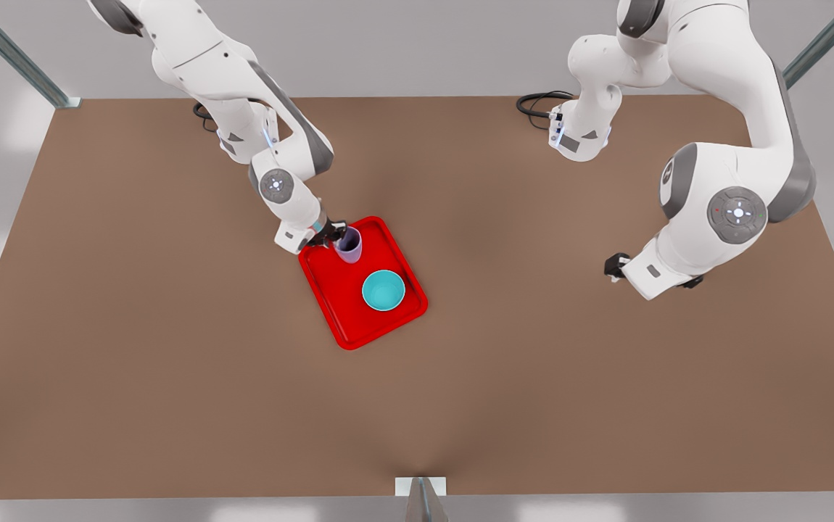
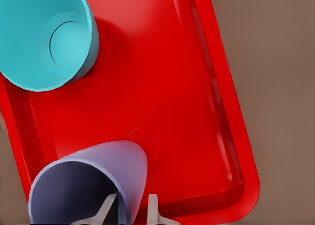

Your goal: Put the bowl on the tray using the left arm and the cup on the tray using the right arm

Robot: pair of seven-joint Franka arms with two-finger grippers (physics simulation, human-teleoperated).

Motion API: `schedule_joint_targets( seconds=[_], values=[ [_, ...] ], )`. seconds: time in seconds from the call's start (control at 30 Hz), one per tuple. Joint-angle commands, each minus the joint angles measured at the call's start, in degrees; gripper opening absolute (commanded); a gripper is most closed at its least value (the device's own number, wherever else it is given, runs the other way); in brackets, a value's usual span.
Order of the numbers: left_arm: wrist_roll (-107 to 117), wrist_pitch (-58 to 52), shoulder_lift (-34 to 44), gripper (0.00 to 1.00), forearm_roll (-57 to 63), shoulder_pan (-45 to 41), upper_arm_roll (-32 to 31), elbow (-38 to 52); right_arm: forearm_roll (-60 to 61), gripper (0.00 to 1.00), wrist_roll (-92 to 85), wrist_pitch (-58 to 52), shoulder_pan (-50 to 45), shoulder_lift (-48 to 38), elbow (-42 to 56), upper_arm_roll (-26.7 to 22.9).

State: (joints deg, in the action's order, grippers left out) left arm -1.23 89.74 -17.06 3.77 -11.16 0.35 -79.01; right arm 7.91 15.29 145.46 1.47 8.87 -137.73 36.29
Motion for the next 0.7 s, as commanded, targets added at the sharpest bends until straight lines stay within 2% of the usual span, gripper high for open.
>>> schedule_joint_targets(
  seconds=[0.0,0.07,0.2,0.27,0.3,0.33,0.37,0.4,0.47,0.5,0.57,0.67],
  values=[
    [0.0,0.0,0.1,1.00,0.0,0.0,0.0,0.0,0.0,0.51,0.0,0.0,0.1,0.0,0.0,0.0],
    [-0.1,-0.5,0.4,1.00,0.0,0.0,0.0,0.0,0.0,0.51,0.0,0.0,0.1,0.0,0.0,0.0],
    [-0.1,-0.7,0.9,1.00,0.0,0.0,0.0,0.0,0.0,0.57,0.0,-1.0,0.4,-1.0,0.5,0.0],
    [-0.1,-1.1,1.0,1.00,0.0,0.0,0.0,0.0,0.0,0.57,0.1,-6.5,0.5,-2.8,2.8,0.0],
    [-0.1,-1.1,1.0,1.00,0.0,0.0,0.0,0.0,0.0,0.60,0.0,-10.9,0.8,-4.1,5.8,-0.2],
    [0.0,-1.1,1.0,1.00,-0.1,0.0,0.0,0.0,0.0,0.82,-1.0,-20.3,2.0,-4.7,13.7,-3.5],
    [0.8,-1.1,1.0,1.00,-0.1,0.0,0.0,0.0,0.0,0.96,-1.0,-25.9,2.0,-5.4,19.1,-6.8],
    [1.3,-1.1,1.0,1.00,-0.1,-0.2,-0.1,0.0,0.0,1.00,-0.7,-30.4,2.0,-5.6,24.0,-10.7],
    [1.6,-1.1,0.9,1.00,-0.1,-0.2,-0.4,0.0,-2.0,1.00,-2.4,-48.7,1.5,-4.7,39.7,-23.2],
    [1.6,-1.1,0.9,1.00,-0.1,-0.2,-0.4,0.0,-3.1,1.00,-3.5,-51.5,1.7,-5.8,41.5,-29.9],
    [1.6,-1.1,0.9,1.00,-0.1,-0.2,-0.4,0.0,-3.9,1.00,-11.6,-54.1,1.7,-5.7,43.7,-33.2],
    [1.6,-1.1,0.8,1.00,-0.1,-0.2,-0.4,0.0,-6.9,1.00,-12.3,-54.7,2.0,-5.9,43.6,-33.7]
  ],
)
